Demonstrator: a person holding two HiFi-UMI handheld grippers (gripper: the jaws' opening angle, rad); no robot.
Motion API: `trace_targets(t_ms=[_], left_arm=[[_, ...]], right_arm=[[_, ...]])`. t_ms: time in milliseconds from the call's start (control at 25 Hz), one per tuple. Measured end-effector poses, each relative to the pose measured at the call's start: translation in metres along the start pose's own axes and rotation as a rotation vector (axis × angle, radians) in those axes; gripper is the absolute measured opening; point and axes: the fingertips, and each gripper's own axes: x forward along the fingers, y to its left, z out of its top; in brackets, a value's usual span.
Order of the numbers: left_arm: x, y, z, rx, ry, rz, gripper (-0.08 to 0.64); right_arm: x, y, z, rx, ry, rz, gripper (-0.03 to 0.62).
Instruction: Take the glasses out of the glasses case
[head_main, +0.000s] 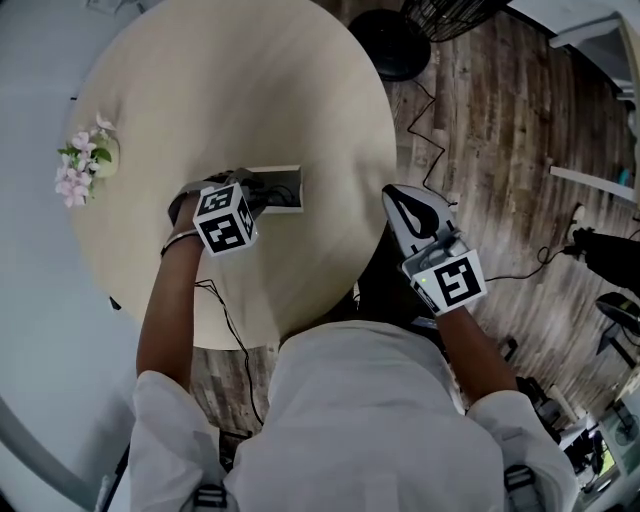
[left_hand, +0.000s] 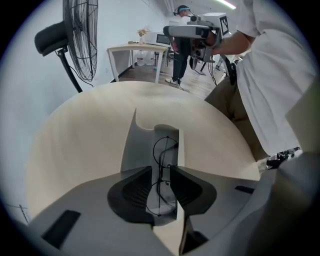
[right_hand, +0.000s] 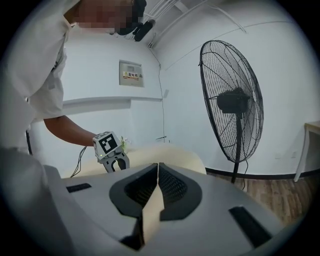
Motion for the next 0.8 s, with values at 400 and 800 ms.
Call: trace_targets(t_ms=[400, 800], left_arm=[[0.01, -0.004, 0.001, 0.047, 0.068, -0.04, 0.101], [0.015, -0.006, -0.001, 0.018, 0.135, -0.161, 0.094]], right_arm=[[0.0, -0.006, -0.004, -0.014, -0.027, 0.009, 0.025], [-0.002, -0.006, -0.011, 0.004, -0.021, 0.005, 0.025]])
